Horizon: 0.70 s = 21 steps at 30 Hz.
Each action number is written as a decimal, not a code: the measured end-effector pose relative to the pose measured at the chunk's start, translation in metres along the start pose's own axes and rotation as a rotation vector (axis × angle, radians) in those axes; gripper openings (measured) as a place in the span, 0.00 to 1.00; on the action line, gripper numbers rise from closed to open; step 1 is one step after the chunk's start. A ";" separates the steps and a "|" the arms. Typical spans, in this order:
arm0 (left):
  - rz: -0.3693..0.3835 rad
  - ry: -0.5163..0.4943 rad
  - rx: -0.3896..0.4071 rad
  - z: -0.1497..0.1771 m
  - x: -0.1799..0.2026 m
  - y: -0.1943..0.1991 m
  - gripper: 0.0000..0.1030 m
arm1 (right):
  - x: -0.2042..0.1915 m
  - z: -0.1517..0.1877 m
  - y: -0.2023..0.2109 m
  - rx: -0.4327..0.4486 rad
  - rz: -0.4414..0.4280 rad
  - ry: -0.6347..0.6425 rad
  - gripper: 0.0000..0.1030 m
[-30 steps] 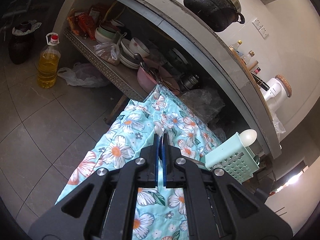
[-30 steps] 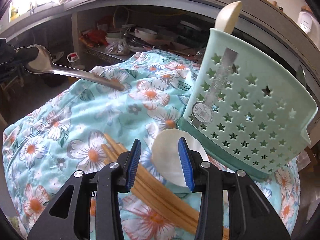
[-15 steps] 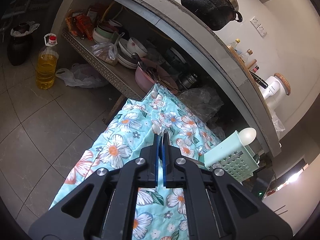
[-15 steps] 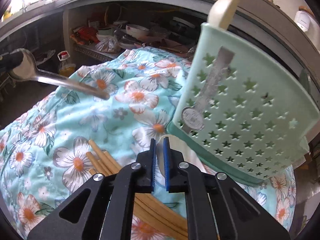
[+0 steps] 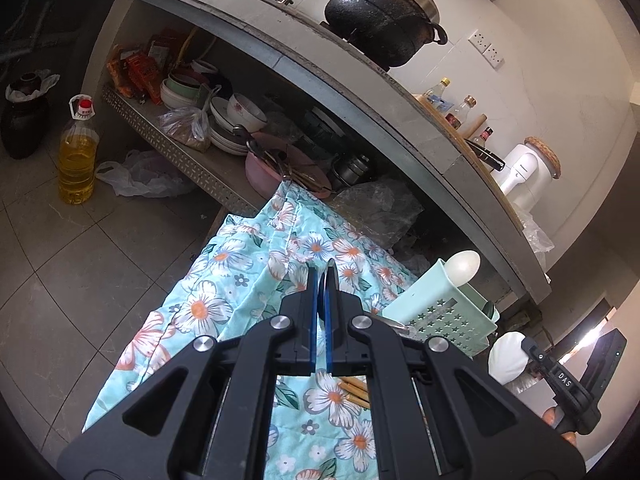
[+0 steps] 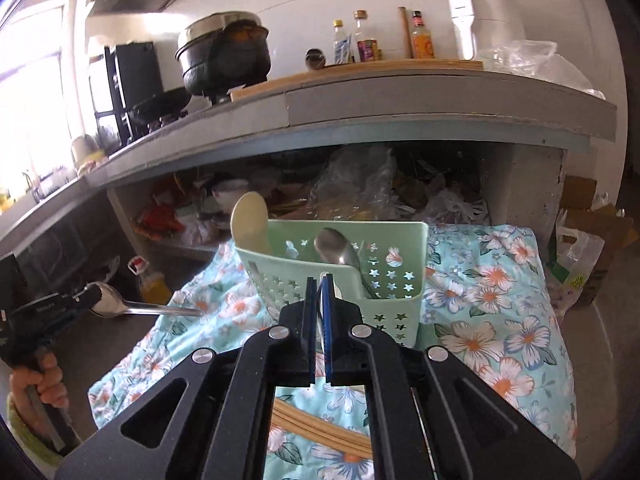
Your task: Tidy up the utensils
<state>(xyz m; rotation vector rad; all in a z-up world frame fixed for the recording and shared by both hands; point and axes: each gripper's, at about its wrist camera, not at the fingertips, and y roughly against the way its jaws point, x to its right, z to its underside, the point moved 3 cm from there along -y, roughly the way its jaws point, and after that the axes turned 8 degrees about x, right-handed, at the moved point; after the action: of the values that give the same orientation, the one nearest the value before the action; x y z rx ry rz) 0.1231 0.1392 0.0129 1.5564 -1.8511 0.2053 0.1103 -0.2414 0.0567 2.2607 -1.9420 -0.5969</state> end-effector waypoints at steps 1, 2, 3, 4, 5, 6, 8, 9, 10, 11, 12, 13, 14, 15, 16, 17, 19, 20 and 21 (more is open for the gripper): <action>0.008 -0.006 0.004 -0.001 0.004 0.002 0.01 | 0.006 -0.001 0.007 0.011 -0.004 -0.022 0.03; 0.016 -0.012 0.007 -0.001 0.007 0.004 0.01 | 0.010 -0.001 0.012 0.021 -0.007 -0.040 0.03; 0.024 -0.018 0.011 -0.001 0.011 0.006 0.01 | 0.014 -0.002 0.018 0.031 -0.014 -0.061 0.03; 0.035 -0.026 0.018 -0.003 0.015 0.010 0.01 | 0.020 -0.002 0.025 0.042 -0.021 -0.080 0.03; 0.047 -0.032 0.026 -0.004 0.019 0.013 0.01 | 0.023 -0.003 0.029 0.053 -0.024 -0.091 0.03; 0.061 -0.039 0.037 -0.005 0.024 0.018 0.01 | 0.025 -0.003 0.034 0.064 -0.020 -0.097 0.03; 0.094 -0.052 0.059 -0.009 0.034 0.025 0.01 | 0.029 -0.002 0.040 0.081 -0.010 -0.101 0.03; 0.114 -0.057 0.069 -0.012 0.041 0.029 0.01 | 0.031 -0.002 0.042 0.085 -0.010 -0.105 0.03; 0.133 -0.065 0.078 -0.014 0.047 0.031 0.01 | 0.033 -0.001 0.044 0.088 -0.012 -0.111 0.03; 0.151 -0.078 0.091 -0.017 0.055 0.034 0.01 | 0.035 -0.001 0.045 0.090 -0.013 -0.115 0.03; 0.166 -0.093 0.102 -0.019 0.062 0.037 0.01 | 0.037 0.000 0.045 0.092 -0.013 -0.117 0.03; 0.181 -0.110 0.112 -0.021 0.070 0.039 0.01 | 0.038 0.000 0.047 0.095 -0.012 -0.116 0.03; 0.199 -0.127 0.122 -0.023 0.079 0.041 0.01 | 0.038 0.001 0.048 0.098 -0.010 -0.114 0.03; 0.214 -0.144 0.131 -0.024 0.088 0.041 0.01 | 0.039 0.001 0.050 0.100 -0.010 -0.114 0.03; 0.226 -0.165 0.138 -0.026 0.097 0.041 0.01 | 0.040 0.002 0.051 0.102 -0.013 -0.117 0.03; 0.231 -0.182 0.143 -0.027 0.105 0.039 0.01 | 0.042 0.002 0.051 0.103 -0.017 -0.120 0.03; 0.225 -0.232 0.153 -0.029 0.122 0.034 0.01 | 0.043 0.002 0.053 0.109 -0.021 -0.127 0.03; 0.221 -0.257 0.162 -0.029 0.130 0.031 0.01 | 0.044 0.002 0.054 0.111 -0.023 -0.132 0.03; 0.218 -0.287 0.171 -0.029 0.139 0.028 0.01 | 0.045 0.002 0.054 0.112 -0.027 -0.137 0.03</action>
<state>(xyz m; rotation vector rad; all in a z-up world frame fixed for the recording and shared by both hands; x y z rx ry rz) 0.1041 0.0504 0.1257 1.5603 -2.2832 0.2559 0.0639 -0.2946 0.0621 2.3744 -2.0601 -0.6795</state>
